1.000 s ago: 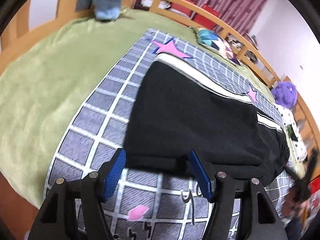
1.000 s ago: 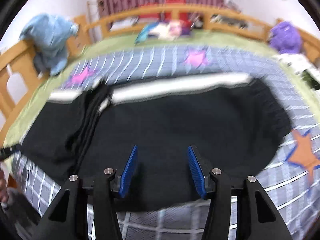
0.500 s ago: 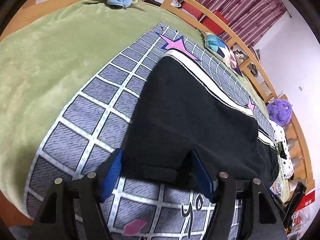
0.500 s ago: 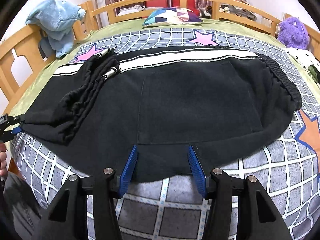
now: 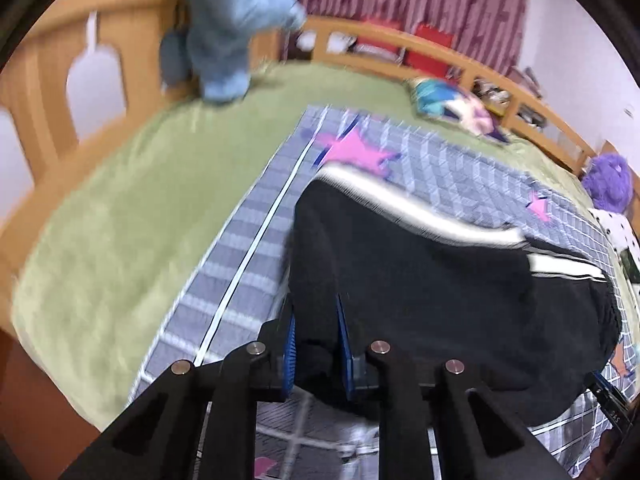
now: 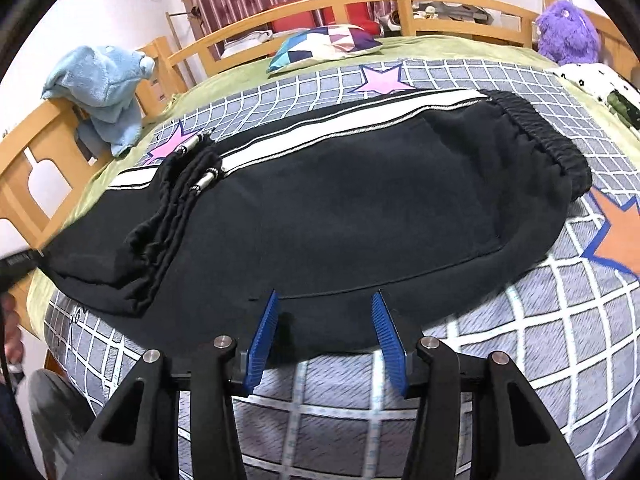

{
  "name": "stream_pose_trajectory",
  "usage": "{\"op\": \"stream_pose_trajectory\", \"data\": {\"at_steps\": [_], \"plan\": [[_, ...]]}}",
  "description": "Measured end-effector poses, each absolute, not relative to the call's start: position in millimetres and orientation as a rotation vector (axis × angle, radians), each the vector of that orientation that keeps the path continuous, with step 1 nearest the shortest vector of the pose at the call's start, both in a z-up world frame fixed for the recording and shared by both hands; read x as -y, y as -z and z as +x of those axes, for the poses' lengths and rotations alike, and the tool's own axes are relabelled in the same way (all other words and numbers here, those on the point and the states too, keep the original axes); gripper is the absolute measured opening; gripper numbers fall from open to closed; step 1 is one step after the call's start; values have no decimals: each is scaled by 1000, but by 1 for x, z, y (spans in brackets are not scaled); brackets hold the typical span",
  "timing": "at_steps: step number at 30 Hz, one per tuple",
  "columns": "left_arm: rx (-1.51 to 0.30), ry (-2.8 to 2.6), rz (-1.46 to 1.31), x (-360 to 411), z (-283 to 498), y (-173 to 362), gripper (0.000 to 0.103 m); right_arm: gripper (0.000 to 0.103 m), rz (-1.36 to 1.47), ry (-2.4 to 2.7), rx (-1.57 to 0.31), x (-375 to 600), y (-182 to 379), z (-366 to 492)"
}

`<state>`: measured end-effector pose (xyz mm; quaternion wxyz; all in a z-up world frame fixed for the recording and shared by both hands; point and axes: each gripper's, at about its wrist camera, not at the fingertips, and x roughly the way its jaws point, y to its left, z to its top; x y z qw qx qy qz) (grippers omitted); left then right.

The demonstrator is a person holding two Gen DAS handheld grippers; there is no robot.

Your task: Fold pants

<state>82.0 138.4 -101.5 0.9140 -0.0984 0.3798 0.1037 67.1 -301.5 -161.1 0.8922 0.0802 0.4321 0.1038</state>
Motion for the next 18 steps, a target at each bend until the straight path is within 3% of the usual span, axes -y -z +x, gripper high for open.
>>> {"op": "stream_pose_trajectory", "data": {"at_steps": [9,14,18], "plan": [[-694,42,-76,-7,94,29,13,49,193,-223,-856,335,146,67],[-762,231,-65,84,110,49,13,49,226,-189,-859,362,139,58],[-891,329,-31,128,119,97,14,49,224,-166,-869,375,132,47]]}}
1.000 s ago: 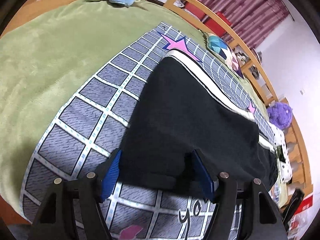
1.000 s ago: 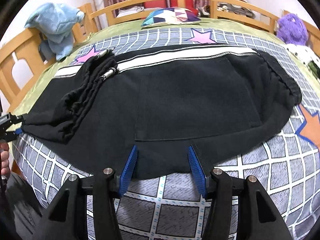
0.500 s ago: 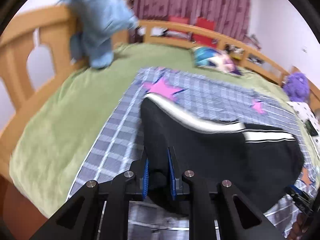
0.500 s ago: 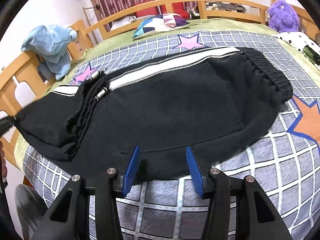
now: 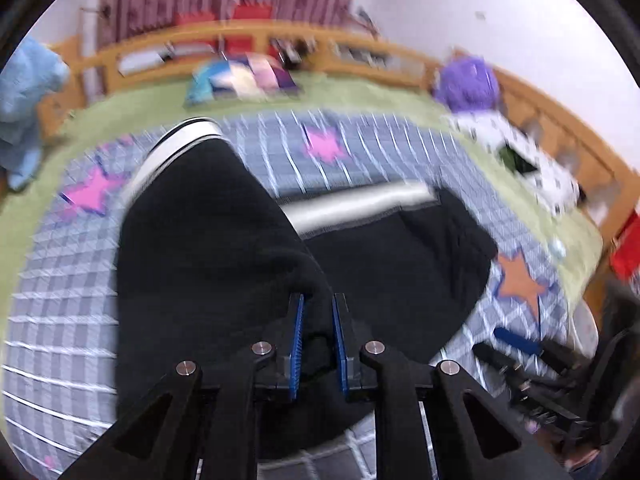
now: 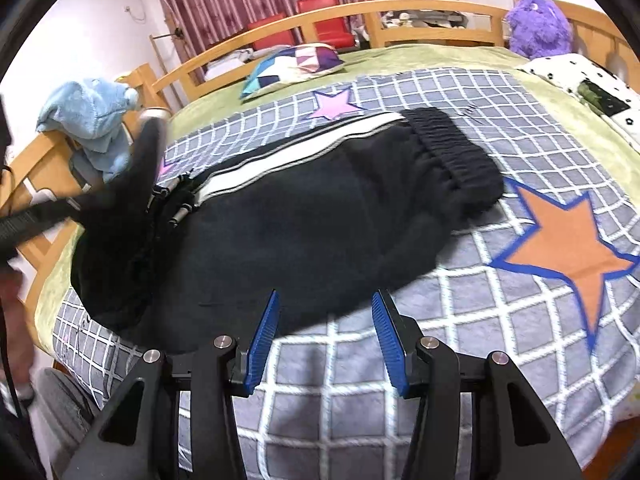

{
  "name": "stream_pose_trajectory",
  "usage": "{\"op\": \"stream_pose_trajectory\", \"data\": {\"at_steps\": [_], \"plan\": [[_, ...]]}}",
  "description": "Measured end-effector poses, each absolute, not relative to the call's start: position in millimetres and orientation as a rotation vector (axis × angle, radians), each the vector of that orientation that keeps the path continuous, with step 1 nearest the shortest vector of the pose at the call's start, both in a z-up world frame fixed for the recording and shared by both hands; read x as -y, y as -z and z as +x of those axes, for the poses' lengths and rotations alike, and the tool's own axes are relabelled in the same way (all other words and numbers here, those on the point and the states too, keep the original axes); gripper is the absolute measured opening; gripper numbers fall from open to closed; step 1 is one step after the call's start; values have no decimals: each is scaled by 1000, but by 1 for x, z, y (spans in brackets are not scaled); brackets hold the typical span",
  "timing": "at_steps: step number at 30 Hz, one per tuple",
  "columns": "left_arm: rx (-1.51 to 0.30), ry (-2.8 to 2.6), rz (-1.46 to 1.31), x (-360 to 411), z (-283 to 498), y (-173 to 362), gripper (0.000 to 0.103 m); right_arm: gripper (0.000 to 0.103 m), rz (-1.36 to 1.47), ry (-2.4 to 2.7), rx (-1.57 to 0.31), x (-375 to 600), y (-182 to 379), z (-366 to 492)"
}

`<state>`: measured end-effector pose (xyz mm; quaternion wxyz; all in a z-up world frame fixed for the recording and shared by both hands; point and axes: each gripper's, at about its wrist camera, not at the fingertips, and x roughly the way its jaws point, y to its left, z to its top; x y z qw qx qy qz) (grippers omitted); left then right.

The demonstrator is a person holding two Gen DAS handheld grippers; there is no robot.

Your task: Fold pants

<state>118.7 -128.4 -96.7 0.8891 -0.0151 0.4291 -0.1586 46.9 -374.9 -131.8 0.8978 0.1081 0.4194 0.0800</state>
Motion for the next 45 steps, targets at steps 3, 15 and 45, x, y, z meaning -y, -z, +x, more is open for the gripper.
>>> {"op": "stream_pose_trajectory", "data": {"at_steps": [3,15,45], "plan": [[-987,394,-106,124,116,118,14,49,228,-173,-870,373,132,41],[-898,215,-108,10,75,105,49,50,384,-383,-909,295,145,87],[-1011,329,-111,81,100,114,54,15,221,-13,-757,471,105,158]]}}
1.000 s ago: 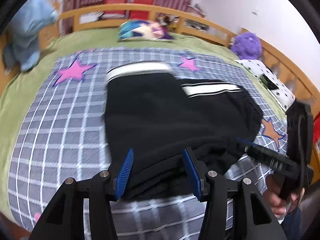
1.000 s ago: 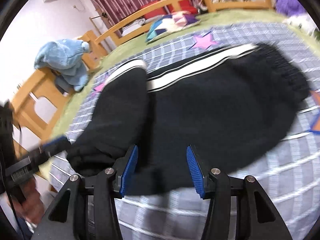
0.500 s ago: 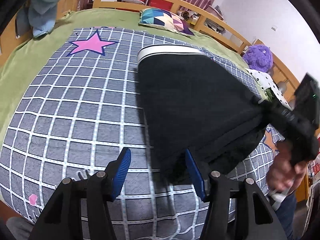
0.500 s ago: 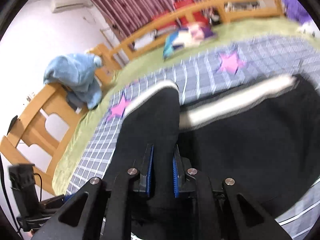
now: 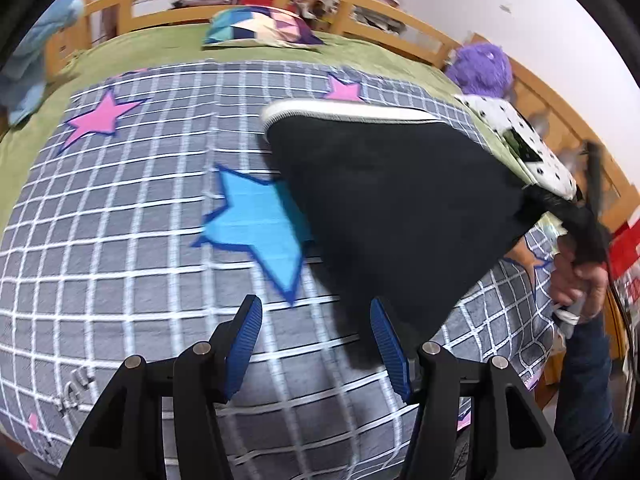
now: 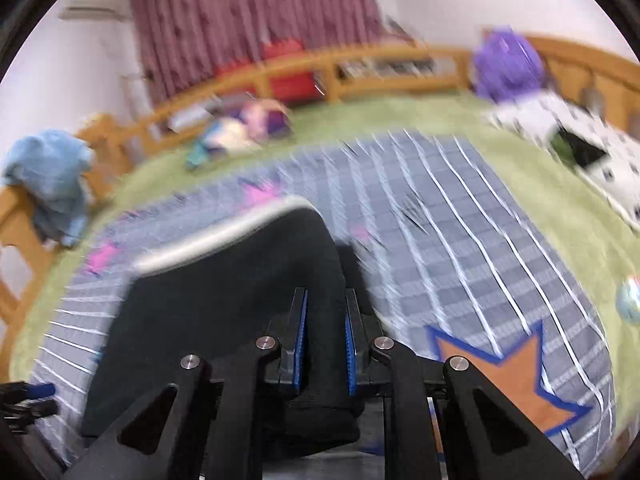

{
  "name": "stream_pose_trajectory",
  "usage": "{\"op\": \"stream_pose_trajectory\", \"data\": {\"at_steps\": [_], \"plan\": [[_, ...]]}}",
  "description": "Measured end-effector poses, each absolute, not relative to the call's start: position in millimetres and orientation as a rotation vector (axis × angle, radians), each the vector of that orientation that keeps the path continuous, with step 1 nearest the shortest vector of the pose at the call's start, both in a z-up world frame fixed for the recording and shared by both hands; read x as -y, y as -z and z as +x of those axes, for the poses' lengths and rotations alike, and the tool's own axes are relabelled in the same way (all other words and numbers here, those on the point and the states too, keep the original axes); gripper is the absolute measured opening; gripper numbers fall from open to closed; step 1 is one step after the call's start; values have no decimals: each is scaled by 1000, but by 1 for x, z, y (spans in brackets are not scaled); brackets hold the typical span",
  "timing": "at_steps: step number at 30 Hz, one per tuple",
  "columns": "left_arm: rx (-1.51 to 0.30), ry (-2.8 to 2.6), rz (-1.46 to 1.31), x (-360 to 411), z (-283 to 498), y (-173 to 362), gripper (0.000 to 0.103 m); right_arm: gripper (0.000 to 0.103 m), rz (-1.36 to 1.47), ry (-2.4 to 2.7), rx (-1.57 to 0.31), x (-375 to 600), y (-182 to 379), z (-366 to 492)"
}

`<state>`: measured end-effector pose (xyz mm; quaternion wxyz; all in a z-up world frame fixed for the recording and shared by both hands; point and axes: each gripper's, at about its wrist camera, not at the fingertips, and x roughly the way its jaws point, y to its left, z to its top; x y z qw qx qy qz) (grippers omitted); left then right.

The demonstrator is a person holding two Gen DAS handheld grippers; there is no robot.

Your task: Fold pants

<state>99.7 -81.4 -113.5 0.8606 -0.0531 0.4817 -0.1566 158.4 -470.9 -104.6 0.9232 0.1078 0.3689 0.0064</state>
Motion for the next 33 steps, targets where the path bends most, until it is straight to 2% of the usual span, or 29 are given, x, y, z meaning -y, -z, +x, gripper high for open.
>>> {"op": "stream_pose_trajectory", "data": {"at_steps": [3,9,13,15,18,21,26,27,30,33], "plan": [[-1008,346,-74,102,104,110,54,16,244,-9,-853,487,142,162],[-975,348,-61,123,118,99,54,20,140,-17,-802,480,113,153],[-984,337,-89,132,123,117,54,23,130,-45,-649,470,100,127],[-1060,342,-81,139,123,145,56,23,104,-81,-689,462,112,125],[-1058,319,-101,138,112,168,64,22,13,-45,-793,454,149,123],[-1072,339,-122,133,114,167,65,26,-9,-38,-791,451,158,110],[-1098,371,-184,119,125,153,64,27,0,-90,-845,451,141,116],[-1088,364,-187,115,127,150,63,30,5,-100,-825,454,133,118],[-1074,348,-203,105,139,145,63,56,12,-88,-764,461,115,131],[-1064,325,-231,99,160,141,63,58,26,-123,-798,466,114,164]]}}
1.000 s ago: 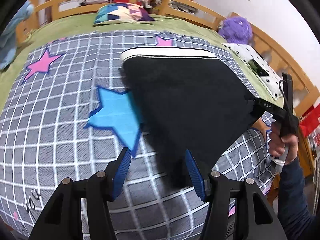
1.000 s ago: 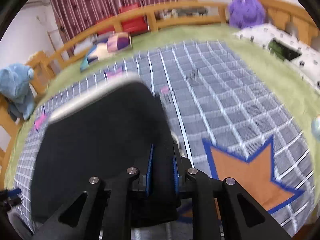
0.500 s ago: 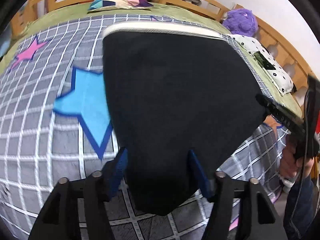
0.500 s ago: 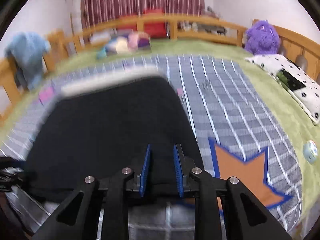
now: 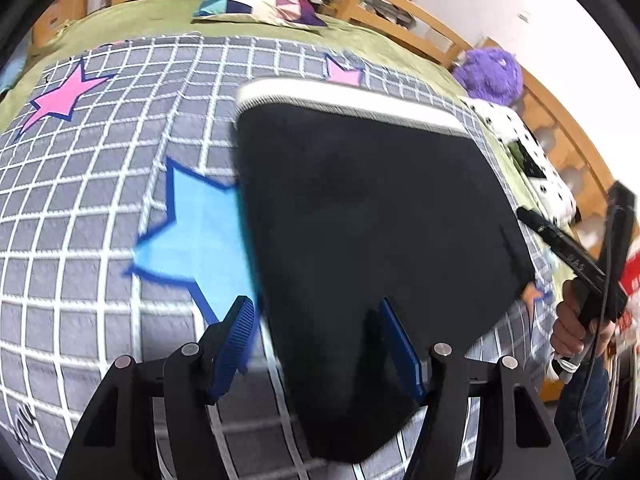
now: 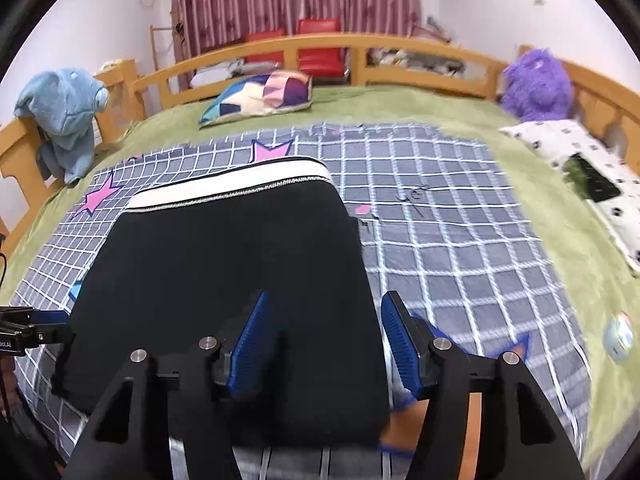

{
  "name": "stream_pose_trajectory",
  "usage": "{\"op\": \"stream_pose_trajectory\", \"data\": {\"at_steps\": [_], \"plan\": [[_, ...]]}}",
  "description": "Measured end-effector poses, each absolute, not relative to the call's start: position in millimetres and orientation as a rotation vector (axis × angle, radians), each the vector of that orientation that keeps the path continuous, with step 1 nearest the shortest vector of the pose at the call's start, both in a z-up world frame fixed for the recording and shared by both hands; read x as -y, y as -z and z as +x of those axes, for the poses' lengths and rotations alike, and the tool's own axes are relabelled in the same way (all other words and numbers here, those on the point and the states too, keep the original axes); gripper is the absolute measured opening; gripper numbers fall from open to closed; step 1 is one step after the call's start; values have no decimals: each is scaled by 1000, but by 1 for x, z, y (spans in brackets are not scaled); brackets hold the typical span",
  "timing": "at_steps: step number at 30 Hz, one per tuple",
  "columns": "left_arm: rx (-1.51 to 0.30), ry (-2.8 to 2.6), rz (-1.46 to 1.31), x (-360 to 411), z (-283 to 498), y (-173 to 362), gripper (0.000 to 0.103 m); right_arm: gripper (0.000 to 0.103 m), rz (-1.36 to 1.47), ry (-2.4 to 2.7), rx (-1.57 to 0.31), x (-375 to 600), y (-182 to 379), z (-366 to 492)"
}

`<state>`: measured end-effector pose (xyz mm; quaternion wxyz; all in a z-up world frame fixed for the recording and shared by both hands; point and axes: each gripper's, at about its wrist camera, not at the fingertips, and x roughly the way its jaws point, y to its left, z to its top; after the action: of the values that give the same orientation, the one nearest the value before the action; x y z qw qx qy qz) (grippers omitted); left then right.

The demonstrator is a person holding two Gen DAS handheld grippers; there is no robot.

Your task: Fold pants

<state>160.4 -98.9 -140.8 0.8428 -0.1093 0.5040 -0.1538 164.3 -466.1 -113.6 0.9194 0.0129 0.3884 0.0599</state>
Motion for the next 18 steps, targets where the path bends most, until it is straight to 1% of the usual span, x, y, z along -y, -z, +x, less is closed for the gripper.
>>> {"op": "stream_pose_trajectory", "data": {"at_steps": [3,4,8,12,14,16,17,18], "plan": [[-1064,305,-267,91,182,142,63,58,48,-142,-909,472,135,210],[-1069,304,-278,91,188,144,63,60,59,-144,-943,475,144,221],[-1095,301,-329,83,214,162,63,60,239,-230,-1009,498,166,245],[-1106,327,-390,81,230,185,65,59,147,-223,-1019,485,171,249],[-1098,342,-408,83,233,189,64,59,177,-226,-1044,486,174,253],[-1091,362,-408,86,238,191,63,59,237,-241,-1061,492,180,255],[-1089,369,-406,88,239,192,61,59,259,-248,-1064,494,182,256],[-1089,377,-408,89,241,193,53,59,271,-247,-1063,495,183,256]]}}
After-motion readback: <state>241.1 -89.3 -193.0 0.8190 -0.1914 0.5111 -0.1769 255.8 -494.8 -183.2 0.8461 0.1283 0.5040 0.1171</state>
